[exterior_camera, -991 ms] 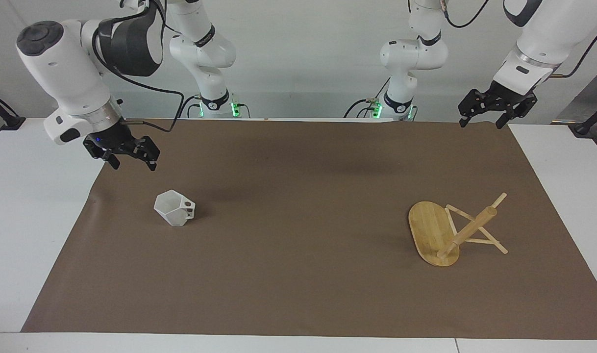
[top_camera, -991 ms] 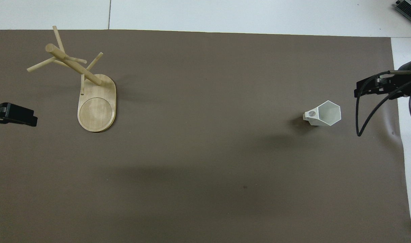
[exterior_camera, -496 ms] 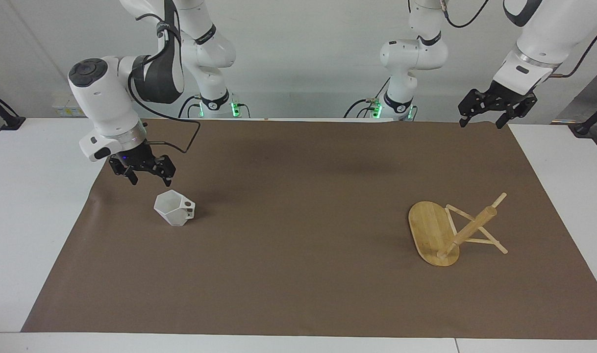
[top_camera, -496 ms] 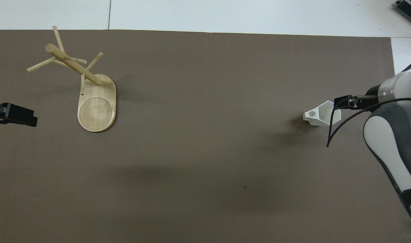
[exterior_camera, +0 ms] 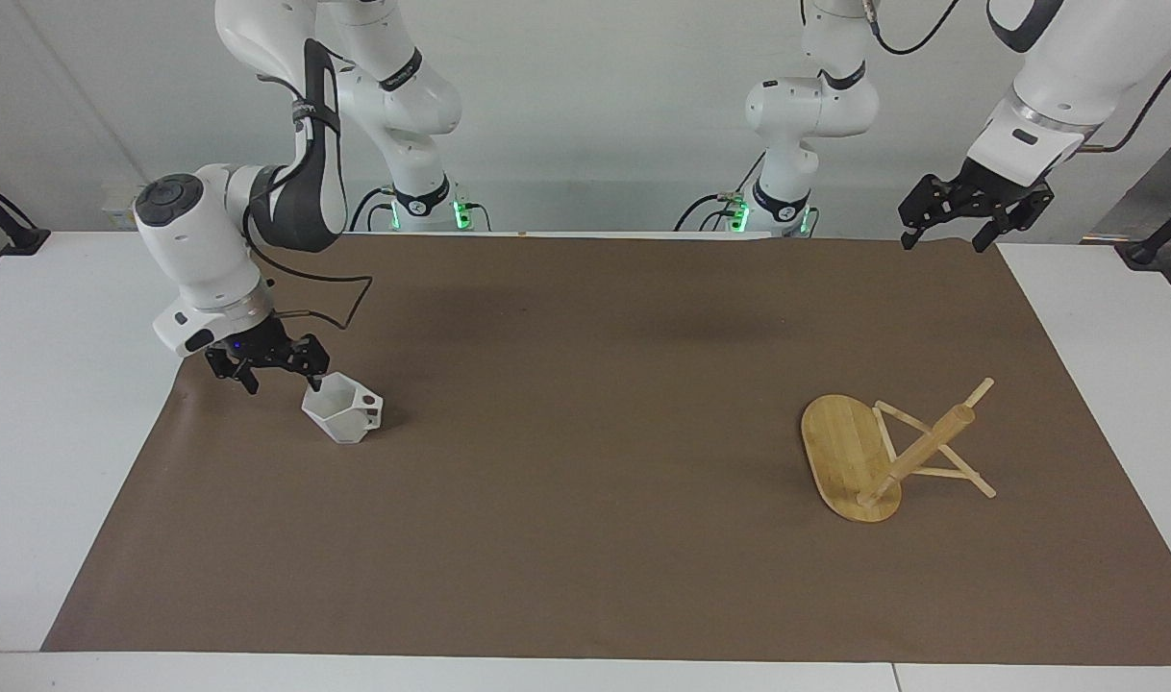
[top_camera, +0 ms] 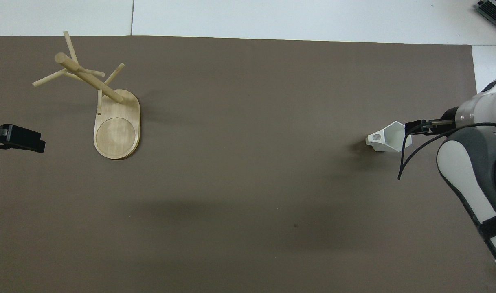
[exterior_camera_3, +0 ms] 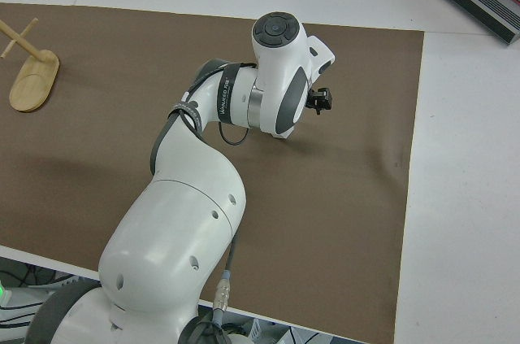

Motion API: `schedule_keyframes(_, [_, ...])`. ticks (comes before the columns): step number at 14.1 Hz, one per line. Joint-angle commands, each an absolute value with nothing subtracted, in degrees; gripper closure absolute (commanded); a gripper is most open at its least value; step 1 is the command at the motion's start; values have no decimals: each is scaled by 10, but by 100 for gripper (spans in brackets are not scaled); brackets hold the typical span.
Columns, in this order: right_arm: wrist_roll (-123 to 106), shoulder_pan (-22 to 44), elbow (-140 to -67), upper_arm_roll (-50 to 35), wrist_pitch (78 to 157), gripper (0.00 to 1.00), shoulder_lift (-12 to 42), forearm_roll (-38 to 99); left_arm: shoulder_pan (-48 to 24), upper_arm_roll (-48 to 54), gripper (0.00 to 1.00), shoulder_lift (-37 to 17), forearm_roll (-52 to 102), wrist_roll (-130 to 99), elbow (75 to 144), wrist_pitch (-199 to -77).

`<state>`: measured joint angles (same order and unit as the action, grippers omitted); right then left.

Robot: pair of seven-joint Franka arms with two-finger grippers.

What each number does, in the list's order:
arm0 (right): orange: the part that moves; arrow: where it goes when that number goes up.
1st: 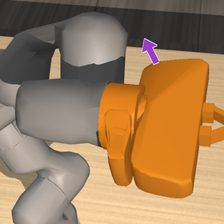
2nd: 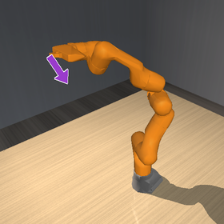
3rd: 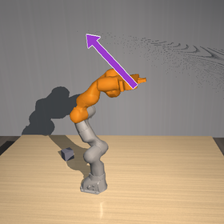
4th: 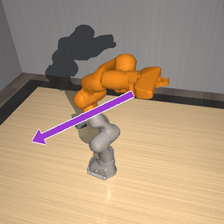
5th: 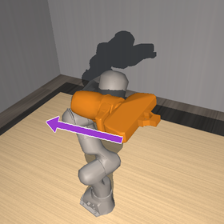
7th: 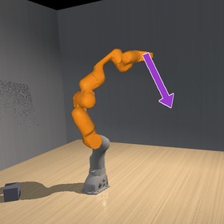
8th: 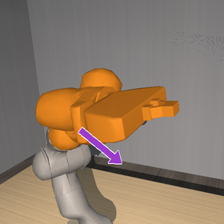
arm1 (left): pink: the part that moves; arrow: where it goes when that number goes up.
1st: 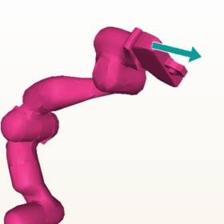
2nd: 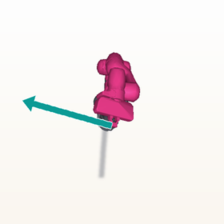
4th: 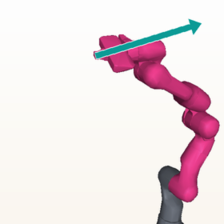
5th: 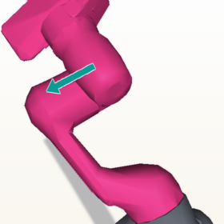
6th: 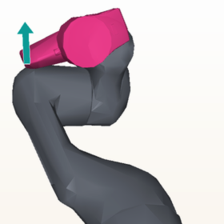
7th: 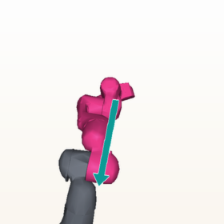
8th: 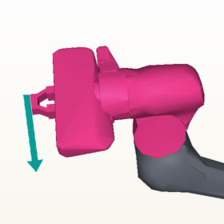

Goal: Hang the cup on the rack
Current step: 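Reach the right gripper to the white cup's rim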

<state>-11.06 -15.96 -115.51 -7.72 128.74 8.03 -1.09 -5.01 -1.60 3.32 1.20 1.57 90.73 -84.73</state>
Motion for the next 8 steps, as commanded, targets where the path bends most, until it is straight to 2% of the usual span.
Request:
schedule_keyframes(1, [-128, -165, -1179, -82, 1321, 0, 84, -2, -47, -13, 0, 49, 1, 11, 925, -846])
schedule_keyframes(3, [-127, -165, -1191, -82, 1353, 0, 96, -2, -47, -13, 0, 49, 1, 11, 925, -846])
schedule_keyframes(7, [-120, -164, -1193, -82, 1358, 0, 102, -2, -47, -13, 0, 49, 1, 11, 925, -846])
schedule_keyframes(8, [-120, -164, -1193, -82, 1356, 7, 102, -2, -47, -13, 0, 49, 1, 10, 925, -846])
